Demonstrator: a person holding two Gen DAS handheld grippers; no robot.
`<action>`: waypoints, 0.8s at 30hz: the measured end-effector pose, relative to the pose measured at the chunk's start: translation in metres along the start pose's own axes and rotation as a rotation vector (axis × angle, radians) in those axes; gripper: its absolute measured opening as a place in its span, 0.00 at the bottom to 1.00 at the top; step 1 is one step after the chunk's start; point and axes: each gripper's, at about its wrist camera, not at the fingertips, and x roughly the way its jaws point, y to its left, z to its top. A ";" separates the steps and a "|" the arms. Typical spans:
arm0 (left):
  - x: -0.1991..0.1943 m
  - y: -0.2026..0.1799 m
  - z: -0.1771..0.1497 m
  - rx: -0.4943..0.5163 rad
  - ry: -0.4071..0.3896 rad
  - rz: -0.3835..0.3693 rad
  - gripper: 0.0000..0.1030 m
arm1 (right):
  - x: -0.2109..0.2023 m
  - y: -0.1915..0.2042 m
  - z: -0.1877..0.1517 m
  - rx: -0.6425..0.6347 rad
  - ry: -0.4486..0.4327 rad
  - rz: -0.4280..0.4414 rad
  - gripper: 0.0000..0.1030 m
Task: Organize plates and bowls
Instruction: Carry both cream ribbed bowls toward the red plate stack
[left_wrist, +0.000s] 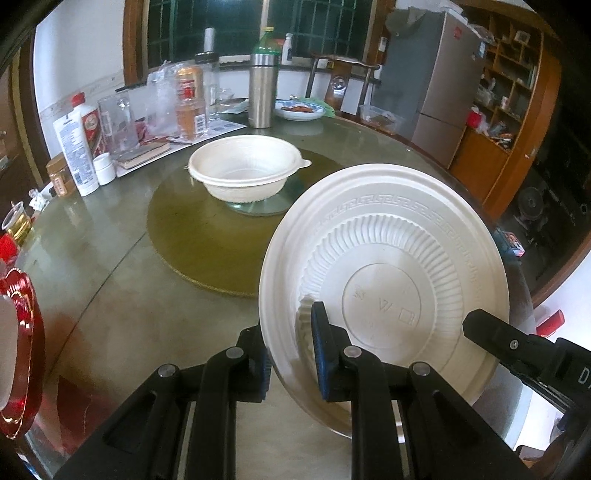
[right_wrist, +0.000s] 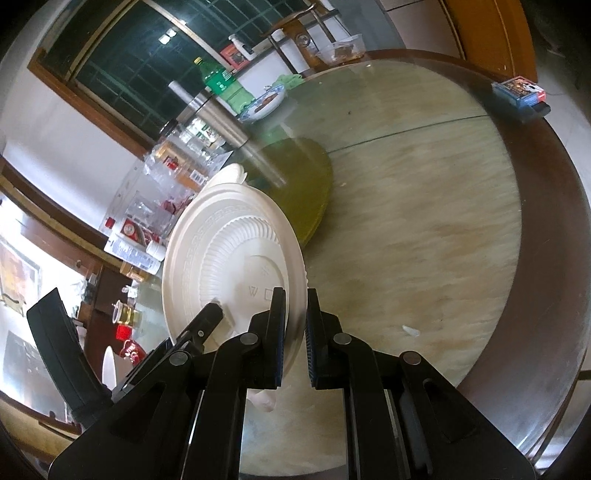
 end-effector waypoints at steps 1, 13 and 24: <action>-0.001 0.002 -0.001 -0.004 -0.001 0.002 0.18 | 0.001 0.002 -0.001 -0.006 0.002 0.000 0.09; -0.012 0.029 -0.012 -0.046 -0.026 0.046 0.18 | 0.018 0.026 -0.014 -0.059 0.020 0.037 0.09; -0.023 0.074 -0.025 -0.120 -0.045 0.125 0.18 | 0.045 0.062 -0.036 -0.139 0.081 0.094 0.09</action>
